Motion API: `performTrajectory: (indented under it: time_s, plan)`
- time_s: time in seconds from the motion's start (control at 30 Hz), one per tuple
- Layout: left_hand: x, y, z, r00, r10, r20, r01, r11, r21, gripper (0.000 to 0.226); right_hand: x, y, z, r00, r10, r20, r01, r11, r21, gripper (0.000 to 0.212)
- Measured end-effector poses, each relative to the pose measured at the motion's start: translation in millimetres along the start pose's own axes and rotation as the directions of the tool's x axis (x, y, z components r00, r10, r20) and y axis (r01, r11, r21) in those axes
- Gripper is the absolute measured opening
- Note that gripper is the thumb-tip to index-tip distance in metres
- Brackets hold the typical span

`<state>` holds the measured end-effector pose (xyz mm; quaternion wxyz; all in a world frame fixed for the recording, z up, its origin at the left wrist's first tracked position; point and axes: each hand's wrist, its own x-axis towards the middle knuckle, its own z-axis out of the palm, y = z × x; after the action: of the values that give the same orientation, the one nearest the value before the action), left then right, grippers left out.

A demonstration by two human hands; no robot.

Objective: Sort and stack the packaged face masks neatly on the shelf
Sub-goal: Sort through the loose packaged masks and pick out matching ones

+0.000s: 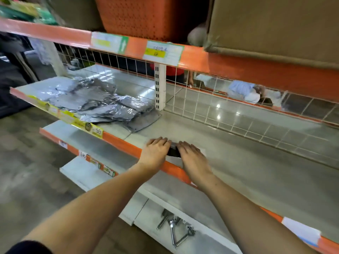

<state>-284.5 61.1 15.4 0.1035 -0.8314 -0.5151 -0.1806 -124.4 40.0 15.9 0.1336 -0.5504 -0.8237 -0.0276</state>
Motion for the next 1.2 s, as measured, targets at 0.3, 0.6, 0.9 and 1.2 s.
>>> performTrajectory:
  time_s: [0.3,0.6,0.9,1.2]
  plan:
    - [-42,-153,-32,0.999,-0.043,-0.019,0.046,0.991,0.125,0.043,93,-123,24,0.996,-0.09,0.029,0.091,0.996,-0.011,0.05]
    - [-73,-276,-53,0.98,-0.134,-0.146,0.163,0.965,0.206,0.036,171,-232,43,0.972,-0.219,-0.09,0.215,0.976,-0.044,0.053]
    - [-65,-363,-39,0.954,-0.29,-0.071,0.298,0.918,0.263,0.041,260,-272,86,0.949,-0.306,-0.073,0.305,0.952,-0.032,0.056]
    - [-14,-454,-29,0.932,-0.355,-0.075,0.362,0.898,0.249,0.034,369,-293,103,0.929,-0.361,-0.08,0.361,0.932,-0.013,0.058]
